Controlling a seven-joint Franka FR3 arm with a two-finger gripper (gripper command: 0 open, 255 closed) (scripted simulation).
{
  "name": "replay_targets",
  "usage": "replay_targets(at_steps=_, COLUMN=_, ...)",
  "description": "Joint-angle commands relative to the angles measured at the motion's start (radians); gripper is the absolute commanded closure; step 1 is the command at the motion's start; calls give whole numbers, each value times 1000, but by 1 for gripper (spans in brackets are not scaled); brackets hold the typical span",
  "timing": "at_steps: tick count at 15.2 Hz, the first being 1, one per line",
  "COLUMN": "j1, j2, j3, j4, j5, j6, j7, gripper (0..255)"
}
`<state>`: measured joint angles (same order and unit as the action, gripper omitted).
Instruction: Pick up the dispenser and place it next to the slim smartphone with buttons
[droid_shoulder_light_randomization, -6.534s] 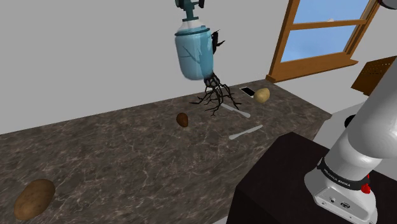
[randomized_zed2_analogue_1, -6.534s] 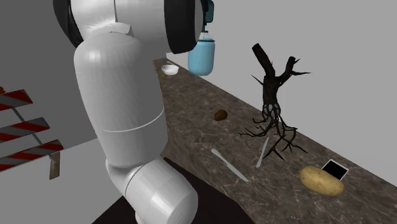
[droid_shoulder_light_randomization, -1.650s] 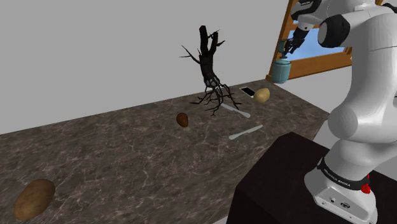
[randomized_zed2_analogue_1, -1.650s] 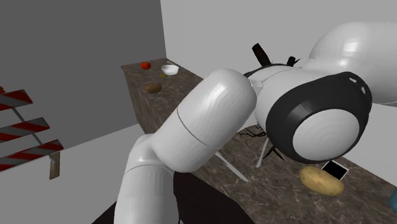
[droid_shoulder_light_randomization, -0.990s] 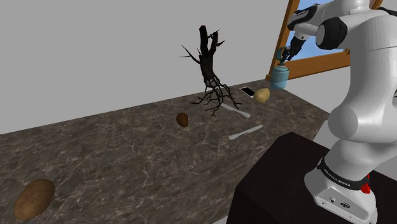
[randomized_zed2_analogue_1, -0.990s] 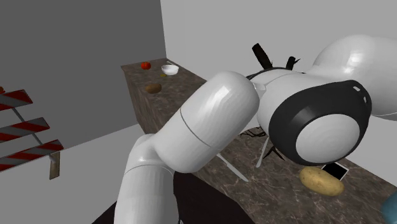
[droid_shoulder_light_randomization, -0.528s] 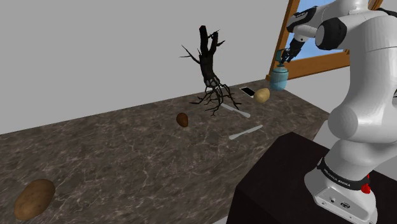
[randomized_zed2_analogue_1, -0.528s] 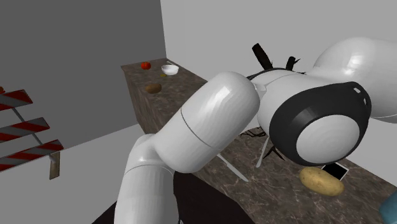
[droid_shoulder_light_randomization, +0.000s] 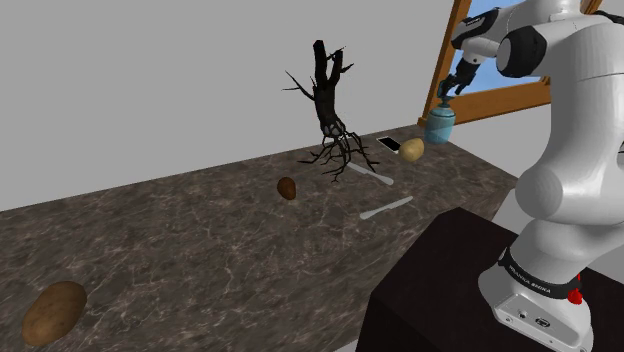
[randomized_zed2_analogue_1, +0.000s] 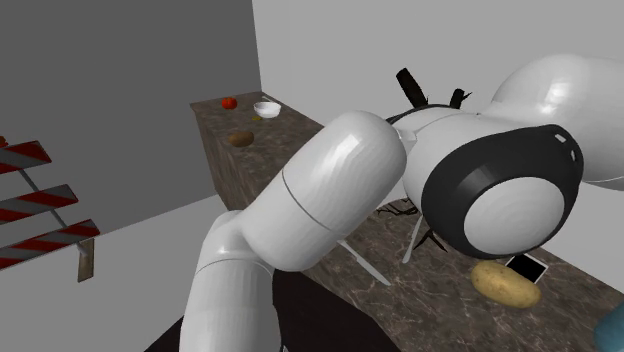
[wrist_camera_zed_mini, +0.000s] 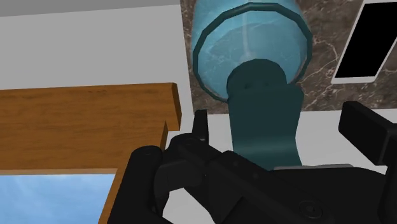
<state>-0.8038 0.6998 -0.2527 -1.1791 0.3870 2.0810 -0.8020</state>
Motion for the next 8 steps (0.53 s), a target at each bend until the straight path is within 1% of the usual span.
replay_targets(at_steps=1, j1=-3, j2=-28, j3=-5, j4=3, j5=-6, j6=-30, j7=1, gripper=0)
replay_targets(at_steps=3, j1=-5, j2=-58, j3=-11, j4=9, j5=-13, j6=-67, j7=5, gripper=0)
replay_targets(at_steps=8, j1=-5, j2=-58, j3=-11, j4=9, j5=-13, j6=-67, j7=5, gripper=0)
